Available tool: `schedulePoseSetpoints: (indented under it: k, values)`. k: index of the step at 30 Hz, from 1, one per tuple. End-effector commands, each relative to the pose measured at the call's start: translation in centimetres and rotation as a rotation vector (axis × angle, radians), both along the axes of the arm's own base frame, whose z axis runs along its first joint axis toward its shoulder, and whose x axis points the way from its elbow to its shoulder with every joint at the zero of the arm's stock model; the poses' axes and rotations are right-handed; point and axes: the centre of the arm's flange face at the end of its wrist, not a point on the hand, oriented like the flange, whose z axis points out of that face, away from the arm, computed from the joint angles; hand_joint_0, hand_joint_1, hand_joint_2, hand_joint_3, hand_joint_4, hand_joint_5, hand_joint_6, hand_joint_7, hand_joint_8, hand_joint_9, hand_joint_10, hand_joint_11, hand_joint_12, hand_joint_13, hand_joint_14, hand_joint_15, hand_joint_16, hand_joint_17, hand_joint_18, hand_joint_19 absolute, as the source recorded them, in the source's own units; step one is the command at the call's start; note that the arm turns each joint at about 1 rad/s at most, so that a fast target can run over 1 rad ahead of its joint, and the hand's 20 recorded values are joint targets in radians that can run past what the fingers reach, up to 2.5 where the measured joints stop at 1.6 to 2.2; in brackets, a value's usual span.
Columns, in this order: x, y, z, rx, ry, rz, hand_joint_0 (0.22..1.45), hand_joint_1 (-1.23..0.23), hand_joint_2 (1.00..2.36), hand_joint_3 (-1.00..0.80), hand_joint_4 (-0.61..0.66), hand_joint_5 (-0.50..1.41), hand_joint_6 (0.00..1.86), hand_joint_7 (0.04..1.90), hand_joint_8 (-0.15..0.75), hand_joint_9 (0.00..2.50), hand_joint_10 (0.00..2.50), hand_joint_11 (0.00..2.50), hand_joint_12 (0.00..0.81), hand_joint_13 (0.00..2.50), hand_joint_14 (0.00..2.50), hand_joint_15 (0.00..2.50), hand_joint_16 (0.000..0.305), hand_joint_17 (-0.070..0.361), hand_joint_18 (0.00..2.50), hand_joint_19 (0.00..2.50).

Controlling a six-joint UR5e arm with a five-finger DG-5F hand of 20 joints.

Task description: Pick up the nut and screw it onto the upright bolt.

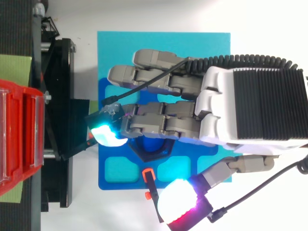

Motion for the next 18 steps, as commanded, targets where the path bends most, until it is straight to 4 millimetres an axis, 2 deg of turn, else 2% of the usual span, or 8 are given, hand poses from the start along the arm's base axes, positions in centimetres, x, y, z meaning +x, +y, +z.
schedulePoseSetpoints:
  k: [1,13,18]
  values:
    - [0.05,-0.13,0.02,0.003,-0.003,-0.002,0.48,-0.14,1.00,-0.50,0.18,-0.14,0.50,0.76,0.216,0.37,0.00,0.00,0.315,0.09,0.00,0.00,0.044,0.099,0.00,0.00]
    - [-0.02,-0.65,0.06,0.001,-0.003,-0.006,0.48,-0.17,1.00,-0.50,0.20,-0.12,0.50,0.95,0.235,0.41,0.00,0.00,0.311,0.21,0.00,0.00,0.040,0.089,0.00,0.00]
    - [-0.11,-1.09,-0.16,-0.004,0.009,-0.011,0.49,-0.18,1.00,-0.50,0.21,-0.11,0.50,0.96,0.242,0.44,0.00,0.00,0.303,0.27,0.00,0.00,0.037,0.083,0.00,0.00]
